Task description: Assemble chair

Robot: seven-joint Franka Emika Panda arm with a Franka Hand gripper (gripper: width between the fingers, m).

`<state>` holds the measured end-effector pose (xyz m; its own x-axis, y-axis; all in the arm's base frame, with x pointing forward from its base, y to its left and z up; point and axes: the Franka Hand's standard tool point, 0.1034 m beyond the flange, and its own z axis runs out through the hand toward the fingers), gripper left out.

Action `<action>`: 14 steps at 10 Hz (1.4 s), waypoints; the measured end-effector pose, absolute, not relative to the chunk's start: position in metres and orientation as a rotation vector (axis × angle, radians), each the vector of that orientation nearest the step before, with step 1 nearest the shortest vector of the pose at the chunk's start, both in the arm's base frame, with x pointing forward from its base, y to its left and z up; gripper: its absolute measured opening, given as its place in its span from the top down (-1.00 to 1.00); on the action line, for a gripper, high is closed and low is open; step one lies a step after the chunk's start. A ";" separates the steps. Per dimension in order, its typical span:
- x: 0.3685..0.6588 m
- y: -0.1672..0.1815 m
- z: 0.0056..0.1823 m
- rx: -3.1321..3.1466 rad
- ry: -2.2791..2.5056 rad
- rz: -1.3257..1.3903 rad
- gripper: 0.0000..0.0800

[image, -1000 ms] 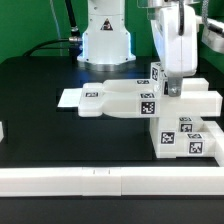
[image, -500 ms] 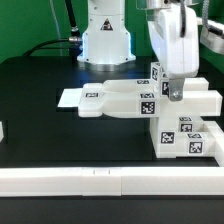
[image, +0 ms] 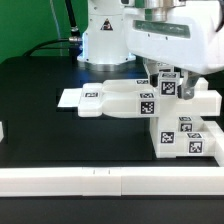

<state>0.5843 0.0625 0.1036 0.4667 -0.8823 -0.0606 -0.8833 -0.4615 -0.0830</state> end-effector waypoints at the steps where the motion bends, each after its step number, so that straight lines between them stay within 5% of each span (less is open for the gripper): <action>1: 0.583 0.062 0.103 -2.694 1.426 0.012 -0.62; 7: 0.584 0.058 0.106 -3.077 0.527 -0.002 -0.62; 10: 0.584 0.058 0.106 -3.086 0.495 -0.005 -0.56; 12: 0.584 0.059 0.105 -3.083 0.512 -0.004 0.34; 14: 0.584 0.058 0.106 -3.080 0.532 -0.004 0.33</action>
Offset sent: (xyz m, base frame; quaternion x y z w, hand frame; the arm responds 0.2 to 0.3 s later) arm 0.0053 -0.0051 0.0043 -0.0337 -0.0029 -0.2922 0.9558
